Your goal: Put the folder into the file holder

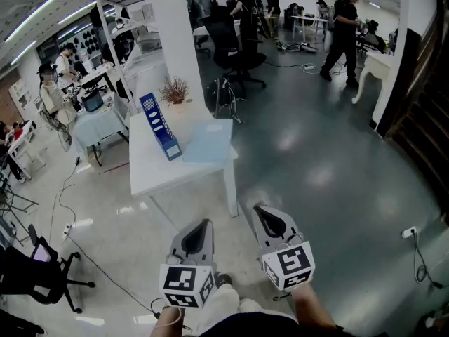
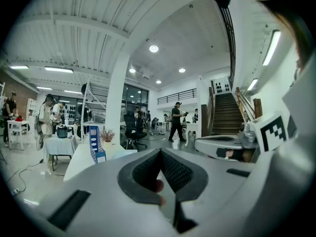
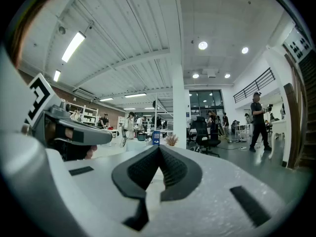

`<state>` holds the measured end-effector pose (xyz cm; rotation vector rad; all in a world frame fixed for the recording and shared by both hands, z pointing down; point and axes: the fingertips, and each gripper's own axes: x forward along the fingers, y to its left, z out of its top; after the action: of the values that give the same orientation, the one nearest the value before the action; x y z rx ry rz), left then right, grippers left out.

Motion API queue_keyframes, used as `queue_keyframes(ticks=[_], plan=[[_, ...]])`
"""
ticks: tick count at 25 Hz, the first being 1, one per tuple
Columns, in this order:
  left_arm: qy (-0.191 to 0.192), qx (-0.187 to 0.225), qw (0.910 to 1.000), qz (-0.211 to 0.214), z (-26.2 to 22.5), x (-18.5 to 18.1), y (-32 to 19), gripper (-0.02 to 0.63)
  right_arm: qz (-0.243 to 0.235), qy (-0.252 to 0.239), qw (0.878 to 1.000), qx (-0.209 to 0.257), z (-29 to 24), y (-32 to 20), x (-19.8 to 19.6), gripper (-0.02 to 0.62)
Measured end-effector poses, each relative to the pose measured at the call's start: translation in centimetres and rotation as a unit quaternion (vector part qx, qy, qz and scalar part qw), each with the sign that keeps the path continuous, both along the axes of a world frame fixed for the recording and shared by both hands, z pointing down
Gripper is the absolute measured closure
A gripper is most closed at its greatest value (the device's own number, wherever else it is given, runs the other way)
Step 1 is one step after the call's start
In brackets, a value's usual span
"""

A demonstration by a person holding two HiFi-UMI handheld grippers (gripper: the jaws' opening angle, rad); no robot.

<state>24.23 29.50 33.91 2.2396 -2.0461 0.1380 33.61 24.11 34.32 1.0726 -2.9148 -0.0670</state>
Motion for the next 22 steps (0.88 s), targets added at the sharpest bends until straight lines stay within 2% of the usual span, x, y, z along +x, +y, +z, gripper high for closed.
queue_keyframes(ticks=[4,14,22], plan=[[-0.001,0.000,1.0000,0.006,0.2,-0.5,-1.2,0.601,0.008,-0.012,1.000,0.004,-0.1,-1.0,-0.7,0.595],[0.006,0.001,0.9998,0.021,0.7,-3.0,-4.6,0.601,0.002,-0.063,0.997,-0.033,-0.8,-3.9,-3.1,0.594],[0.013,-0.001,0.9994,0.031,1.2,-6.5,-7.8,0.601,0.018,-0.048,0.998,-0.038,0.1,-7.1,-6.4,0.594]])
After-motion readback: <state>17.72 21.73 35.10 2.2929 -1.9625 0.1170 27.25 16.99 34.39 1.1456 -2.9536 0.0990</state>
